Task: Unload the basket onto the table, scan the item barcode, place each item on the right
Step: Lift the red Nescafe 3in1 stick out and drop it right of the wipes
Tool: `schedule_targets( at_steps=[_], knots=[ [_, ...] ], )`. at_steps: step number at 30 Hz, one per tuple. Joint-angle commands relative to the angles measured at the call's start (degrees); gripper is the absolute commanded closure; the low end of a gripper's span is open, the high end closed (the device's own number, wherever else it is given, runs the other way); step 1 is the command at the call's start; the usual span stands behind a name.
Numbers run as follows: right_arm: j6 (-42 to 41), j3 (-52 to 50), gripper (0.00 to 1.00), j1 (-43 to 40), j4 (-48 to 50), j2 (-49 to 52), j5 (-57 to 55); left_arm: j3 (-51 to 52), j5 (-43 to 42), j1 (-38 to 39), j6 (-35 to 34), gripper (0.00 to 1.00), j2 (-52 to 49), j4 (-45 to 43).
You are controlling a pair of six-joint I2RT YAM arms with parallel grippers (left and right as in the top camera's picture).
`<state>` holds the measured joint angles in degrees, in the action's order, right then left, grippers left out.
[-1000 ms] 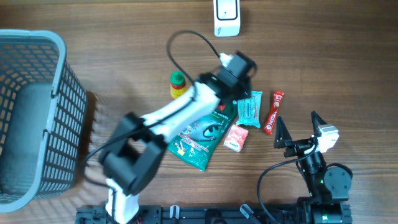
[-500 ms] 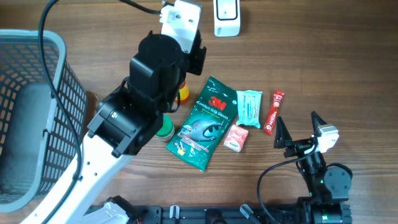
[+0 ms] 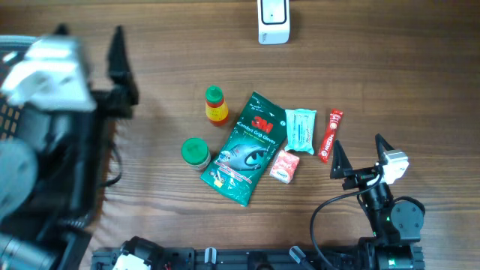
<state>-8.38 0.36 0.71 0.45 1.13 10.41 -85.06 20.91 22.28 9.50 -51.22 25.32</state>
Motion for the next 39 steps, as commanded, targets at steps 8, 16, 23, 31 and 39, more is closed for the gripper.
schedule_targets(
  at_steps=[8,16,23,31,39],
  knots=[
    [-0.74,-0.07,0.0,0.09,0.31,-0.33,-0.33,-0.02,-1.18,-15.32,0.37,0.05,11.15,-0.26],
    [-0.74,-0.07,0.0,0.09,0.31,-0.33,-0.33,-0.02,-1.42,-22.95,-8.96,0.0,18.67,-2.78],
    [-0.74,-0.07,0.0,0.09,0.31,-0.33,-0.35,-0.04,-7.19,-30.18,-25.42,0.0,26.69,-2.12],
    [-0.74,-0.07,0.0,0.09,0.31,-0.33,-0.33,-0.02,-7.19,-30.18,-25.42,0.0,29.55,-0.9],
    [-0.72,-0.07,0.0,0.09,0.31,-0.33,-0.33,2.64,-7.19,-30.18,-25.79,0.0,34.56,-2.4]
  ],
)
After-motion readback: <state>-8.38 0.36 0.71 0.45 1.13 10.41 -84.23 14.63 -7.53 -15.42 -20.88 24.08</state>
